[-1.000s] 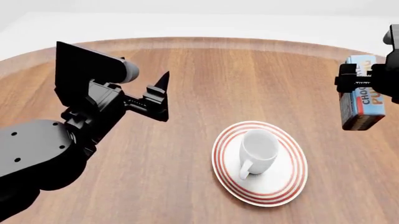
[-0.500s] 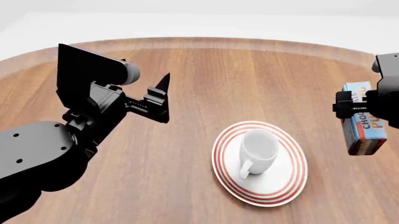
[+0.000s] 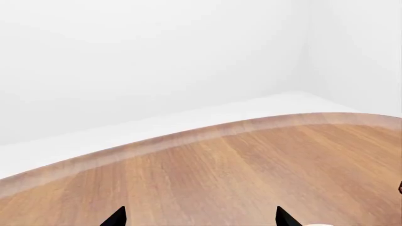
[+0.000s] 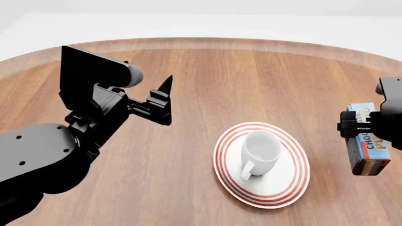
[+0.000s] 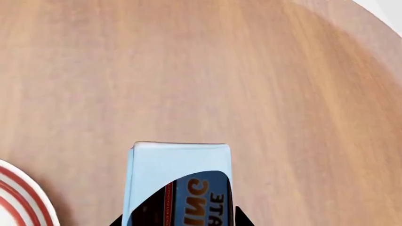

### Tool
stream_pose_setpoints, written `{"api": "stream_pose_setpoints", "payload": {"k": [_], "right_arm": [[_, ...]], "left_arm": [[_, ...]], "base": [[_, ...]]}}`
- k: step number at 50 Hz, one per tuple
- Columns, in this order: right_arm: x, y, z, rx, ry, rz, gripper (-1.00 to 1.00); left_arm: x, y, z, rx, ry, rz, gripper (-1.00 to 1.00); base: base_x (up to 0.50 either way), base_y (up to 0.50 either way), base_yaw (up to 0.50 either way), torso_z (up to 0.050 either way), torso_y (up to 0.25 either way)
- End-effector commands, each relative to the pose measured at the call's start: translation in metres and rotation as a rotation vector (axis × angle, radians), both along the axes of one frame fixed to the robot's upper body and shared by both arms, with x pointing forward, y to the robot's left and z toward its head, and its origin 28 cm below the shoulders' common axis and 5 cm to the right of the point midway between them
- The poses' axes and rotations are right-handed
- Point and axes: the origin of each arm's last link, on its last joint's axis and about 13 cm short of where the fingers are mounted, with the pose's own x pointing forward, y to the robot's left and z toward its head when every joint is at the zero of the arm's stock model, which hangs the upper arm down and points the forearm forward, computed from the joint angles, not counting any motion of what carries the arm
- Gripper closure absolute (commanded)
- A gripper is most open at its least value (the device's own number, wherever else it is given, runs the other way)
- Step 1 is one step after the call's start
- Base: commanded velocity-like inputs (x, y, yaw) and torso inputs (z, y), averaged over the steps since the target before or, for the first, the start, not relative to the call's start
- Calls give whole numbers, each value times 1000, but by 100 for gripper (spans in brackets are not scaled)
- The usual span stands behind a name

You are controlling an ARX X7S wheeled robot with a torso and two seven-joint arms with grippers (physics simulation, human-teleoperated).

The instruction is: Pick up the white mug and put it on the plate, and put the chocolate pudding to the right of the plate.

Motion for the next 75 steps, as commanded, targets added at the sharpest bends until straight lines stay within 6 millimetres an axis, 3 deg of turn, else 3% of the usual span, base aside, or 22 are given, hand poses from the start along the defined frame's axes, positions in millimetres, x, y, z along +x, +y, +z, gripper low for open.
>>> {"api": "stream_pose_setpoints", "payload": {"k": [1, 36, 37, 58, 75], "right_arm": [[0, 1, -11, 15, 8, 29, 100], [-2, -3, -38, 26, 12, 21, 100], [-2, -3, -38, 22, 13, 20, -100], [-3, -4, -31, -3, -5, 38, -100], [-14, -13, 16, -79, -75, 43, -100]], "left_arm": [[0, -5, 4, -19, -19, -44, -100], [1, -7, 2, -10, -12, -47, -100], [1, -7, 1, -10, -10, -46, -100], [2, -7, -1, -12, -8, -49, -100], [1, -7, 0, -14, -10, -51, -100]], "base": [[0, 0, 0, 0, 0], [0, 0, 0, 0, 0], [0, 0, 0, 0, 0], [0, 0, 0, 0, 0], [0, 0, 0, 0, 0]]}}
